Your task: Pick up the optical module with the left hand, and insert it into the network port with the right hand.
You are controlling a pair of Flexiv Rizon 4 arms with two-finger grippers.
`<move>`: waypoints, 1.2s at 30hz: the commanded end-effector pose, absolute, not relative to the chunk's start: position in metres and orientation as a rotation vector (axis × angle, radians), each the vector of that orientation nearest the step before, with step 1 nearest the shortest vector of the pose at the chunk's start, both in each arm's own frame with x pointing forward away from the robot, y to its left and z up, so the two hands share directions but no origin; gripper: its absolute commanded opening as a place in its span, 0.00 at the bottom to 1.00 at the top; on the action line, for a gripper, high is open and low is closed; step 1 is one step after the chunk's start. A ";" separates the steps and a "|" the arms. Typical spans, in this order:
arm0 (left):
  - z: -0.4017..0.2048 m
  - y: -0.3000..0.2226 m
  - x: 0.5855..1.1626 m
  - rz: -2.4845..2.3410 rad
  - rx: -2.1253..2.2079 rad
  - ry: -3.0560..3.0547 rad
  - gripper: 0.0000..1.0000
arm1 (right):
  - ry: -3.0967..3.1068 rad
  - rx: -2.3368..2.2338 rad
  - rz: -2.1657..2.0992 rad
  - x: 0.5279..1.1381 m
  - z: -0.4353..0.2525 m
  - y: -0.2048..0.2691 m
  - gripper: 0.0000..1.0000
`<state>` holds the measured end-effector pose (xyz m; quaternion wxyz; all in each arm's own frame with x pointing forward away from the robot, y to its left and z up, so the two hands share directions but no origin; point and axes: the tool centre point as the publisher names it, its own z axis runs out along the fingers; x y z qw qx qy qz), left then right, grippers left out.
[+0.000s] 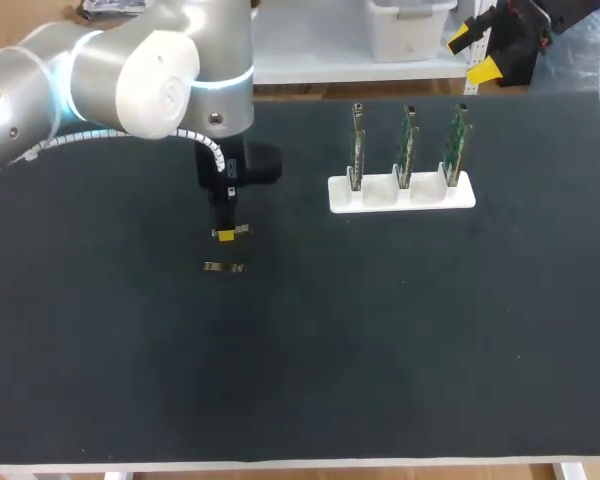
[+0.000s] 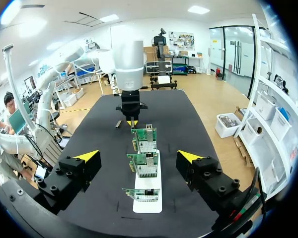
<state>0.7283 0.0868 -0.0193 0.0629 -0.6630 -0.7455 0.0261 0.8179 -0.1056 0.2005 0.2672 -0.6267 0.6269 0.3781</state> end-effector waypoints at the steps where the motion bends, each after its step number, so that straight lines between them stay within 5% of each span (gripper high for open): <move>1: -0.022 0.087 0.729 0.079 -2.010 -2.261 0.00 | 1.671 -1.743 1.104 0.826 0.201 -0.107 1.00; 36: 0.080 0.020 0.814 0.323 -2.259 -2.755 0.00 | 1.671 -1.743 1.104 0.826 0.201 -0.107 1.00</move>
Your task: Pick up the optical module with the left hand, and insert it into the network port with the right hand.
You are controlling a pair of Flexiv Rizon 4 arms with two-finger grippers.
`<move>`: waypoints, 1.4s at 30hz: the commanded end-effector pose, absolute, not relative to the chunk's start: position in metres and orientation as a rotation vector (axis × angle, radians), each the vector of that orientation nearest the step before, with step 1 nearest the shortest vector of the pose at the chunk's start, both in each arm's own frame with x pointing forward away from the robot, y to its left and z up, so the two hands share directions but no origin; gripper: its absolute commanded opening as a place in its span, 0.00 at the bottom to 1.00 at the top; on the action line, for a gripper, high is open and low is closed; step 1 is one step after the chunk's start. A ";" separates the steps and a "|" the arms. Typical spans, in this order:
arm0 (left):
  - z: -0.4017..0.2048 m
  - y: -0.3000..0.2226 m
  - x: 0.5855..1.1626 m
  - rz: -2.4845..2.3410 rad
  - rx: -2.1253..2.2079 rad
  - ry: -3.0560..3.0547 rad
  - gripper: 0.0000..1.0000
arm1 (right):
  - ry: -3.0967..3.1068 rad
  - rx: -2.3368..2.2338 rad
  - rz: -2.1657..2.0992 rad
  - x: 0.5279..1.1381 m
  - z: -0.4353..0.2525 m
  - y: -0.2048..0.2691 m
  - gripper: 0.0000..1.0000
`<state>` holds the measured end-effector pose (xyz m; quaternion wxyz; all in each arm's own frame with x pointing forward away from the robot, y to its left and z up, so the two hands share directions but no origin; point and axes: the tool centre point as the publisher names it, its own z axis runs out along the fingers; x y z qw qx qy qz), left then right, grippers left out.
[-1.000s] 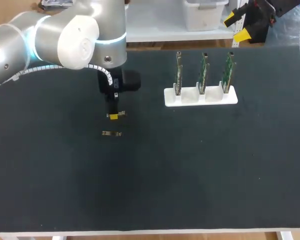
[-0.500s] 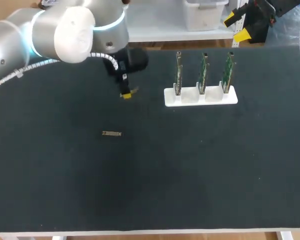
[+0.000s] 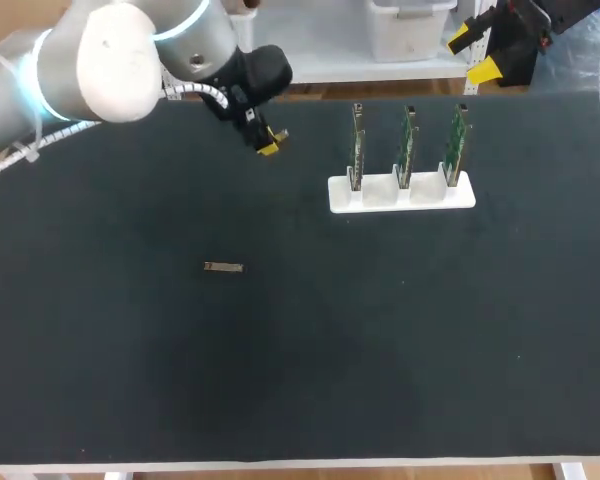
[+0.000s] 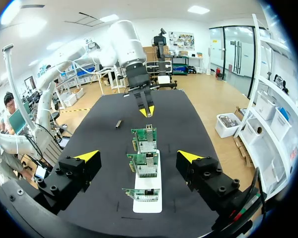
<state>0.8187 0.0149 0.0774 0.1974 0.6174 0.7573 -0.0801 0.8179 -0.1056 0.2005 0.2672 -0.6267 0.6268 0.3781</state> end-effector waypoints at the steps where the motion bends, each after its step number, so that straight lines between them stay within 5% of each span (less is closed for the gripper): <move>1: 0.082 0.018 0.815 -0.252 1.701 2.069 0.00 | 1.671 -1.743 1.104 0.826 0.201 -0.107 1.00; 42: 0.163 -0.055 0.844 -0.765 1.460 1.604 0.00 | 1.671 -1.743 1.104 0.826 0.201 -0.107 1.00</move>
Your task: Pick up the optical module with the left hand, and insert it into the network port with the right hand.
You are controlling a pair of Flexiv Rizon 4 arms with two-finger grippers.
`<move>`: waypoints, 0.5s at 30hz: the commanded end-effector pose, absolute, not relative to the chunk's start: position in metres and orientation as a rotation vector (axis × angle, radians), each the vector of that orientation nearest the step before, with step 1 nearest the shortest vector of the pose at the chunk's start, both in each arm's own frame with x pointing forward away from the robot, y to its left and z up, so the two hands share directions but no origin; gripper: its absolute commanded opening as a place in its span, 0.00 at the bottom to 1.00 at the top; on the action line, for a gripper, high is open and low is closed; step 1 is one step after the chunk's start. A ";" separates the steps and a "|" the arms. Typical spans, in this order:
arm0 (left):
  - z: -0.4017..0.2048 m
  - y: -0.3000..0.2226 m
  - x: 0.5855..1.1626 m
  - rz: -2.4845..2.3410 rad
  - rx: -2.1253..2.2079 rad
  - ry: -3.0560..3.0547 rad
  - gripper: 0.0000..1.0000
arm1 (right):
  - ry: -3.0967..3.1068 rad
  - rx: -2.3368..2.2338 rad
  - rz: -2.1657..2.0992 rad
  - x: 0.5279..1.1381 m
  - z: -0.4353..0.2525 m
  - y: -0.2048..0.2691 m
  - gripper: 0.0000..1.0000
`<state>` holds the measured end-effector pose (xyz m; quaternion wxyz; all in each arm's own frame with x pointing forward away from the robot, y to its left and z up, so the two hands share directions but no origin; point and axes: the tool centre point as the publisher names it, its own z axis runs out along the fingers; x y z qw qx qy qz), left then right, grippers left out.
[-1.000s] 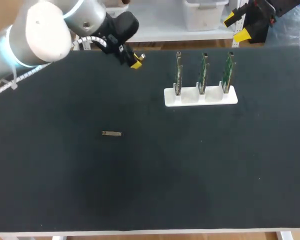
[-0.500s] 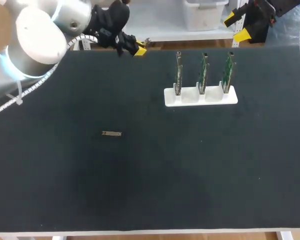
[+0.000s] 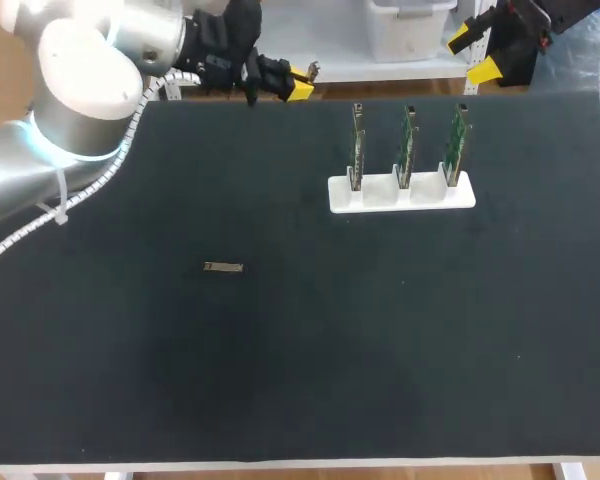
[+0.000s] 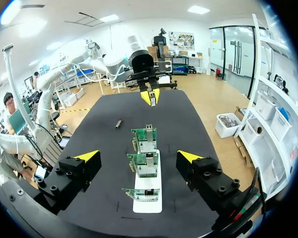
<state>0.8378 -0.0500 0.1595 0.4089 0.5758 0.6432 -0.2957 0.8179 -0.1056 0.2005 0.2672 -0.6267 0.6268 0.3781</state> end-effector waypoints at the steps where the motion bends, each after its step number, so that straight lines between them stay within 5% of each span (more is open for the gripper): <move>1: 0.165 -0.056 0.844 -0.769 1.461 1.600 0.00 | 1.671 -1.743 1.104 0.826 0.201 -0.107 1.00; 15: 0.188 -0.088 0.840 -0.773 1.508 1.574 0.00 | 1.671 -1.743 1.104 0.826 0.201 -0.107 1.00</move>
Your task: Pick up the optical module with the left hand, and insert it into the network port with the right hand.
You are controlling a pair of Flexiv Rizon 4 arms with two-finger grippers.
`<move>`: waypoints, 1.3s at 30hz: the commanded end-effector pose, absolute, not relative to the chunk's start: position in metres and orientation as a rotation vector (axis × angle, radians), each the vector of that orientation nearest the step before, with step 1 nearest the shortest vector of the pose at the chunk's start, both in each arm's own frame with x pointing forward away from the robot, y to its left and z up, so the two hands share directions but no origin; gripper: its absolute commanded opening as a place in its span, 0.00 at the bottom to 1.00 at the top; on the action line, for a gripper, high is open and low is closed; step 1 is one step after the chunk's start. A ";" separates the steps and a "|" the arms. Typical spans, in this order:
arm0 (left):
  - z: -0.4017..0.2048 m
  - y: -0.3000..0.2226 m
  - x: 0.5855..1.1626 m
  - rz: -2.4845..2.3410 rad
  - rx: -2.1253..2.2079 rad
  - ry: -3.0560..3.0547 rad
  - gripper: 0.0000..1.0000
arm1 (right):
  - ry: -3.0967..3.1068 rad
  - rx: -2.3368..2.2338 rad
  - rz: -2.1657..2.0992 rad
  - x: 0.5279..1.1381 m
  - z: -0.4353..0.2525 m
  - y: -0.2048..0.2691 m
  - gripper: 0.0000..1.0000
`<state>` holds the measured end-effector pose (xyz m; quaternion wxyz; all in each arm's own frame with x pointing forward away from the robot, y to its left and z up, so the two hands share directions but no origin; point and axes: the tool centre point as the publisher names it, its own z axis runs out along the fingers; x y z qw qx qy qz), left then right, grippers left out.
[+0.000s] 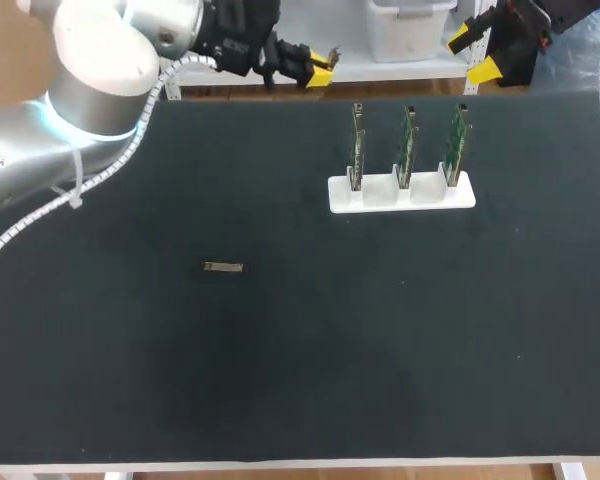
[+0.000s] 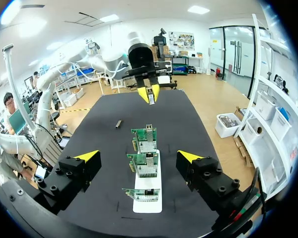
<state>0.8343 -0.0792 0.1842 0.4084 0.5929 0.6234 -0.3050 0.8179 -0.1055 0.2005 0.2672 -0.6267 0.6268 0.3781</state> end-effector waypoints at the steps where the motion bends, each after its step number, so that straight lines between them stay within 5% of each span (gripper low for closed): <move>1: 0.188 -0.090 0.840 -0.778 1.511 1.570 0.00 | 1.671 -1.743 1.104 0.826 0.201 -0.107 1.00; 39: 0.204 -0.153 0.841 -1.044 1.418 1.375 0.00 | 1.671 -1.743 1.104 0.826 0.201 -0.107 1.00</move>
